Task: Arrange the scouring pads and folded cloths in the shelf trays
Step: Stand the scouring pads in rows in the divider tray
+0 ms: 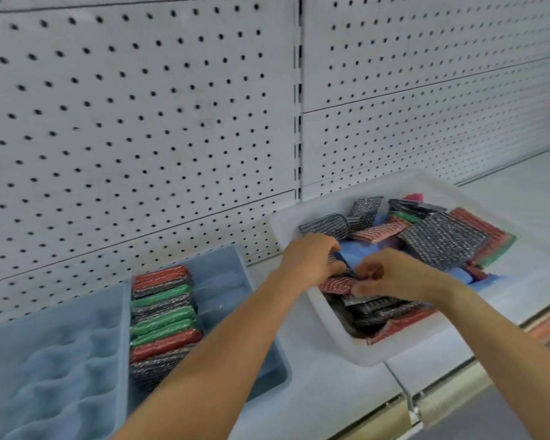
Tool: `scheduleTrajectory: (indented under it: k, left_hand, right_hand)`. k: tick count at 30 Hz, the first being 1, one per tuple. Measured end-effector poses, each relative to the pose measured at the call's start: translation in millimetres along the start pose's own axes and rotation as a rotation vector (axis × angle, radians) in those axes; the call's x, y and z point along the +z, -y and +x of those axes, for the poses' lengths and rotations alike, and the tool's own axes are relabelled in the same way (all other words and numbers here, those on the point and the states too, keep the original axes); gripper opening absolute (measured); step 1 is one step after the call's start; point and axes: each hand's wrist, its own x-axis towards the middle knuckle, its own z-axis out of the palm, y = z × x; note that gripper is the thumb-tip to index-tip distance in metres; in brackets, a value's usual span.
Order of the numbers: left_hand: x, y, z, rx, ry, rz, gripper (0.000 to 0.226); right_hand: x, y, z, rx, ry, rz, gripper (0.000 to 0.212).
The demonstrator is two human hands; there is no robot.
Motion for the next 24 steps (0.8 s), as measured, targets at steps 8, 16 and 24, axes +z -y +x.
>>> scheduleTrajectory:
  k: [8,16,24]
  left_hand:
    - [10.4,-0.1,36.9,-0.042,0.213,0.35,0.025]
    - [-6.9,23.4,23.7,-0.146,-0.235,-0.09,0.028]
    - [-45.7,64.2,-86.2,-0.283,-0.531,-0.848,0.015]
  right_hand:
    - [34.6,14.3,20.1,0.096,0.033,-0.255,0.056]
    - [39.6,31.6,29.7,0.235,-0.104,-0.175,0.028]
    - [27.4,45.2,21.1,0.172,-0.538,-0.054,0.027]
